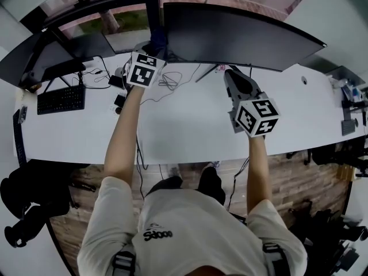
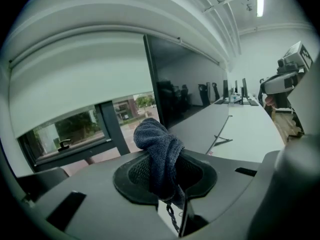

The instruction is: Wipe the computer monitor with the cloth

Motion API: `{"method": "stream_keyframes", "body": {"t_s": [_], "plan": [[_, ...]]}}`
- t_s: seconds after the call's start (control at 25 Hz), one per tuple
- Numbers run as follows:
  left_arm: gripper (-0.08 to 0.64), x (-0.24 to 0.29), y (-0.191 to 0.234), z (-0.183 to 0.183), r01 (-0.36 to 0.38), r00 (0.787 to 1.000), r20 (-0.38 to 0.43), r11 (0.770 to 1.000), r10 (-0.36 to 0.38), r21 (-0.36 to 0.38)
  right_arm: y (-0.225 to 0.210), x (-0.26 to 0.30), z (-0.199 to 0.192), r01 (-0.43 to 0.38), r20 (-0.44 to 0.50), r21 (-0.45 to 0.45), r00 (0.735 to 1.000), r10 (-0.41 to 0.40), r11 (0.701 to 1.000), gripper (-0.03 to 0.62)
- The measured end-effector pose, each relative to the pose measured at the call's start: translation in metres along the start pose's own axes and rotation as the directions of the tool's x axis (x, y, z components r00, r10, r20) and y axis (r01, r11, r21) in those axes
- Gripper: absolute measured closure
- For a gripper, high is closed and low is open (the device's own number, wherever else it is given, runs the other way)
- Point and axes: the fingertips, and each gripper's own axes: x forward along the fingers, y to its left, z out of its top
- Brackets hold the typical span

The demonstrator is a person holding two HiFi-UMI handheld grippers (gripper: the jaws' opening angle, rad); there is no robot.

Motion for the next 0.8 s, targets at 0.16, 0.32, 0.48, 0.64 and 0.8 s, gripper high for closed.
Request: {"method": "stream_keyframes", "body": {"t_s": [0.16,0.32,0.48,0.64,0.8], "plan": [[0.468,0.024,-0.008,-0.028,0.009,0.999,-0.043,0.999,-0.011,-0.047,-0.016,0.008,-0.019,-0.010,-0.002,0.080,1.000,0.011,0.997,0.588],[0.468,0.042,-0.014,-0.052,0.015,0.998,-0.059,0.996,-0.020,-0.087,-0.028,0.019,-0.035,-0.012,-0.006,0.100,1.000,0.013,0.995,0.589],[0.468,0.058,-0.017,-0.078,0.019,0.997,-0.069,0.995,-0.026,-0.097,-0.030,0.037,-0.055,-0.056,-0.010,0.102,0.998,0.057,0.993,0.589],[0.468,0.074,-0.025,-0.107,0.003,0.995,-0.094,0.992,-0.015,-0.126,-0.034,0.047,-0.081,-0.077,-0.016,0.089,0.997,0.079,0.993,0.589],[0.468,0.089,-0.041,-0.136,0.006,0.995,-0.091,0.961,-0.033,-0.278,-0.047,0.050,-0.106,-0.093,-0.036,0.097,0.995,0.097,0.991,0.589]]}}
